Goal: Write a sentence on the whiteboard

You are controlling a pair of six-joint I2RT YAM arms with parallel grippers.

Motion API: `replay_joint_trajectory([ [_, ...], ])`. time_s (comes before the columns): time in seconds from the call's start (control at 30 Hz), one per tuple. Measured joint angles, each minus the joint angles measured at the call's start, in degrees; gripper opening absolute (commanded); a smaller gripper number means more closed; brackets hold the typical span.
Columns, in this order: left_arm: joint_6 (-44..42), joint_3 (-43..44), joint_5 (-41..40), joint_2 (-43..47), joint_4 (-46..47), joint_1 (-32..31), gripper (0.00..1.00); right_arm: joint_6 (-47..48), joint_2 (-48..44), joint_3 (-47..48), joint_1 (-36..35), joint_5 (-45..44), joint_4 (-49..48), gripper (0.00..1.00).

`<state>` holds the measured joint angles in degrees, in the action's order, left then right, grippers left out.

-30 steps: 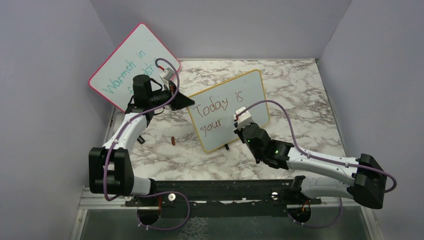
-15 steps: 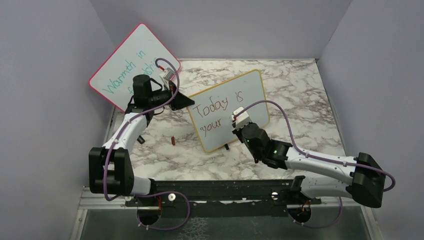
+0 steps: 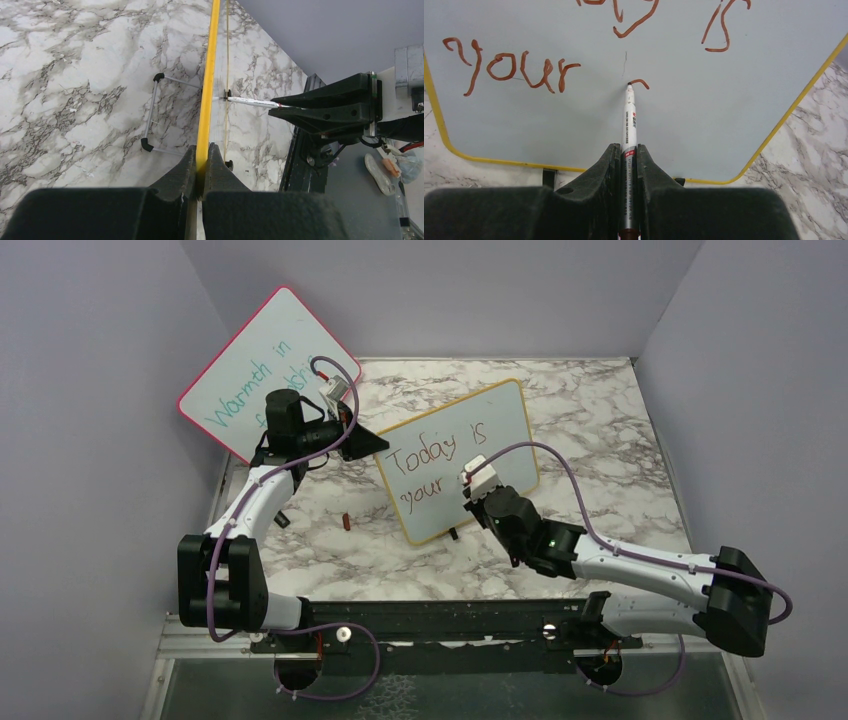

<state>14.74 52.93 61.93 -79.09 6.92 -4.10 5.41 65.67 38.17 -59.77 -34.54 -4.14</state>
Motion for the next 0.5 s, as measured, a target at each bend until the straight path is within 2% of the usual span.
replay_joint_trajectory([
  [0.5,0.0,0.0,0.0,0.0,0.0,0.0,0.00,-1.1,-0.7,0.0,0.0,1.5,4.2,0.00],
])
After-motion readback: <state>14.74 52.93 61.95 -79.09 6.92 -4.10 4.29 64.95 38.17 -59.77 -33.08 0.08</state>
